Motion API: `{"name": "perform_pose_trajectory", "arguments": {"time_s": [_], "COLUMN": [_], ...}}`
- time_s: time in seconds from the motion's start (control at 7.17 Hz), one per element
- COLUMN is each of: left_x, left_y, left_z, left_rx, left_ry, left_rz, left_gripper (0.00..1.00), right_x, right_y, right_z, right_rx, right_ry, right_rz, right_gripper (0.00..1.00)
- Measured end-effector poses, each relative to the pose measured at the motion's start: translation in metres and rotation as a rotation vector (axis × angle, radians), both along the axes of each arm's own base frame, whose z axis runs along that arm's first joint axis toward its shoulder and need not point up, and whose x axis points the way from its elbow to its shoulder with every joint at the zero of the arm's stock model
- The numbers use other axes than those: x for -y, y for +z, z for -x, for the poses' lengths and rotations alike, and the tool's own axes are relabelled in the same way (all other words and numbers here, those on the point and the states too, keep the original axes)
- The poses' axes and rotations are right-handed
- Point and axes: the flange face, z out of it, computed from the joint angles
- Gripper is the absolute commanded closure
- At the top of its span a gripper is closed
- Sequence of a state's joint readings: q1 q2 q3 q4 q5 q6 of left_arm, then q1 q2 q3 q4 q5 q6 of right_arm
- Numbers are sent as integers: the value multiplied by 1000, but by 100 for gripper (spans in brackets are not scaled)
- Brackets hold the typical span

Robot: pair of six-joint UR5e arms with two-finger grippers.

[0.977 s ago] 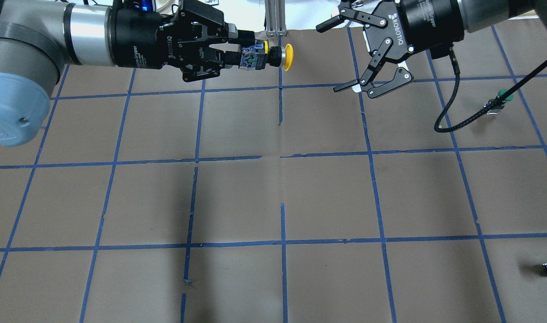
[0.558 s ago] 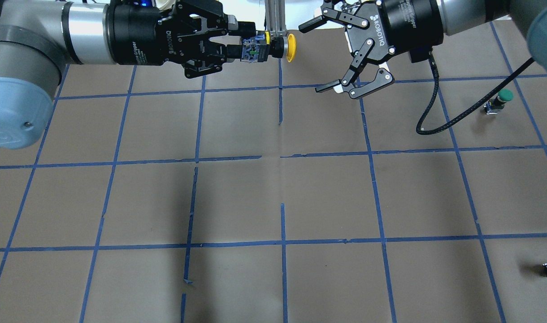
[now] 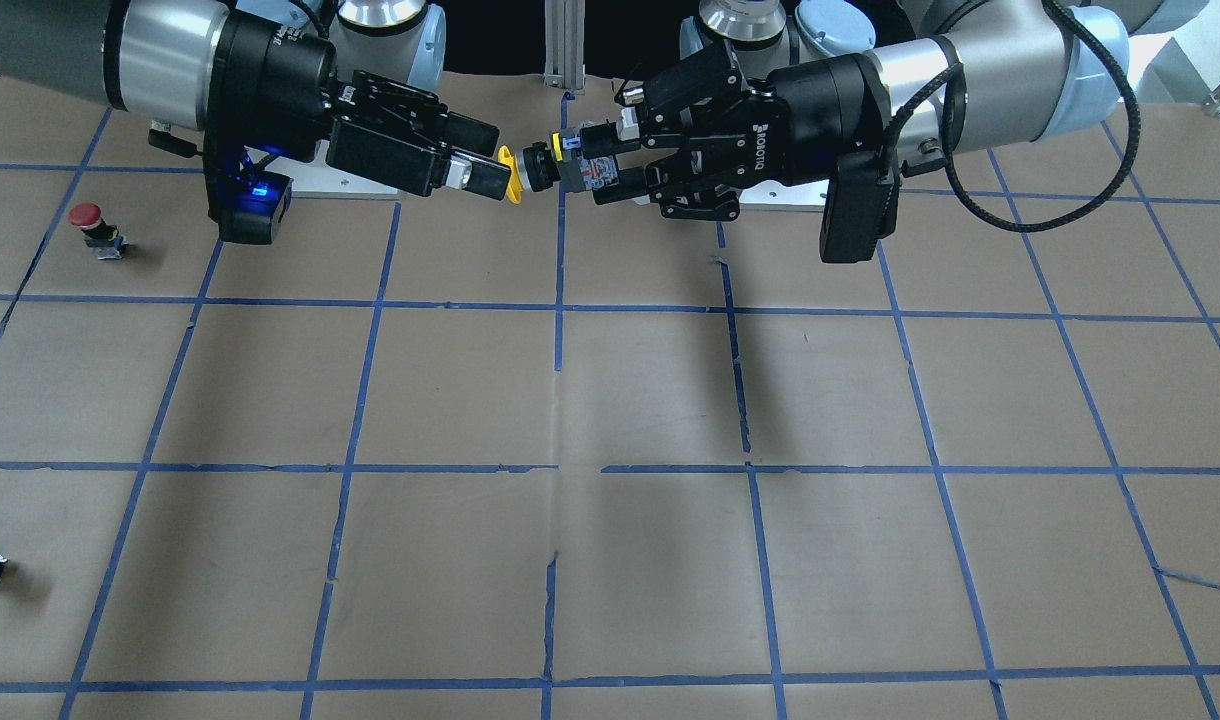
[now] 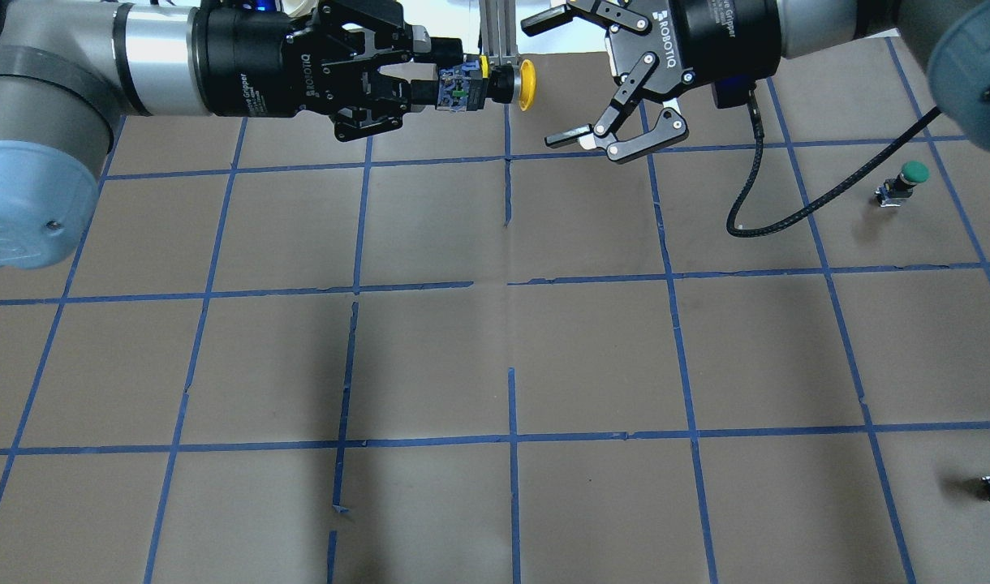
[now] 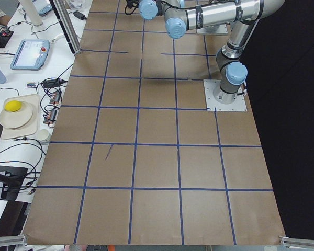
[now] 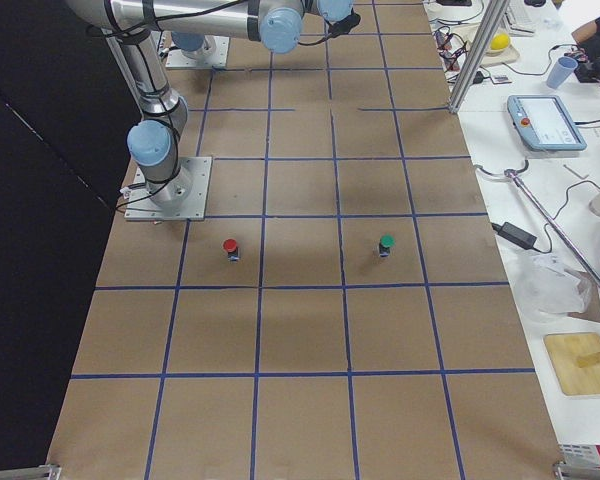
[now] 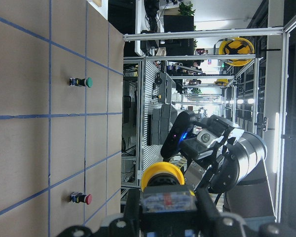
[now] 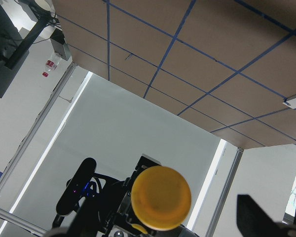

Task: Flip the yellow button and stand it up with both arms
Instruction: 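Move the right gripper to the yellow cap while the left gripper holds it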

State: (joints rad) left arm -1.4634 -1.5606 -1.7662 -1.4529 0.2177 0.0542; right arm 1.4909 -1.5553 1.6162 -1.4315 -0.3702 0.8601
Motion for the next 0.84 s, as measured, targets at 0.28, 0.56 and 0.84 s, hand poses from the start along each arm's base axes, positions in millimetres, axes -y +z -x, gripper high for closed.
{"name": "perform_pose_trajectory", "arguments": {"time_s": [0.28,0.56,0.84], "left_x": [0,1,1], "left_y": [-1,-3,-3], "left_z": [0,0,0], "left_rx": [-1,-1,-1], "left_ry": [0,-2,-1], "left_rz": [3,6,3], "left_gripper": [98,98,98], "right_x": [4,4,5], "right_y": [-7,-9,-9], "right_z": [-6,-7,-6], "right_rx": [15,14,15], "right_ry": [9,8,5], "right_rz": [-15,-26,-29], "right_gripper": [12,31,65]}}
